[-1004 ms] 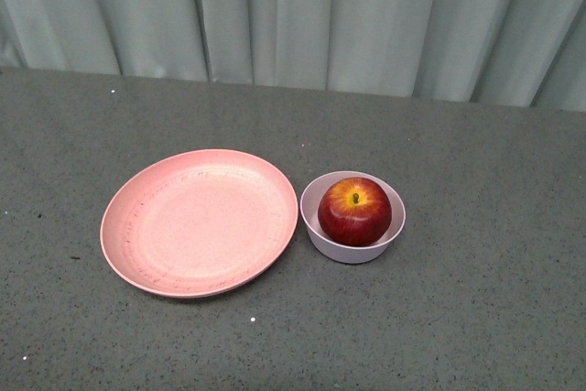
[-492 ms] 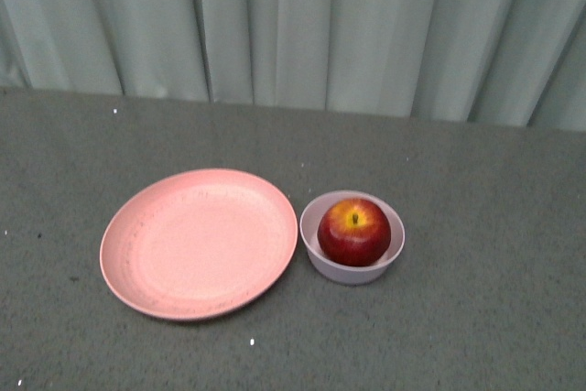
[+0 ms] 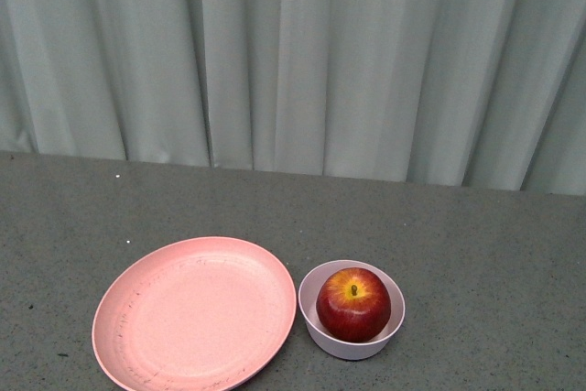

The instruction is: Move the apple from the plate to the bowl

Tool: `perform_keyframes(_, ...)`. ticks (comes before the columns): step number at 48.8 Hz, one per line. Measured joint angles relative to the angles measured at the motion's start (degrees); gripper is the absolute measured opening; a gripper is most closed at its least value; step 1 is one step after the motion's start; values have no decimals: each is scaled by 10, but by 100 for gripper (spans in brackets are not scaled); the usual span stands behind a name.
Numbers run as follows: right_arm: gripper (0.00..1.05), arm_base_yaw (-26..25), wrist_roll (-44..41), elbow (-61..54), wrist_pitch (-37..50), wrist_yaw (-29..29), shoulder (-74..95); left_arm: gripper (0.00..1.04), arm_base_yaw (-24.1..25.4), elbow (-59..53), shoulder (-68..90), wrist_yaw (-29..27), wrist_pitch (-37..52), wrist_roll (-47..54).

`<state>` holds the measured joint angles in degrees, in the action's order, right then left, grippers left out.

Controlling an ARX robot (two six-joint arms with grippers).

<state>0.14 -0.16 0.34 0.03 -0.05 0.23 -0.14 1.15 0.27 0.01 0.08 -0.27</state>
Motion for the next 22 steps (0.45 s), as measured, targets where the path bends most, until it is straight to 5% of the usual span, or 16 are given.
perform_keyframes(22,95,0,0,0,0,0,0,98,0,0,0,0,0,0)
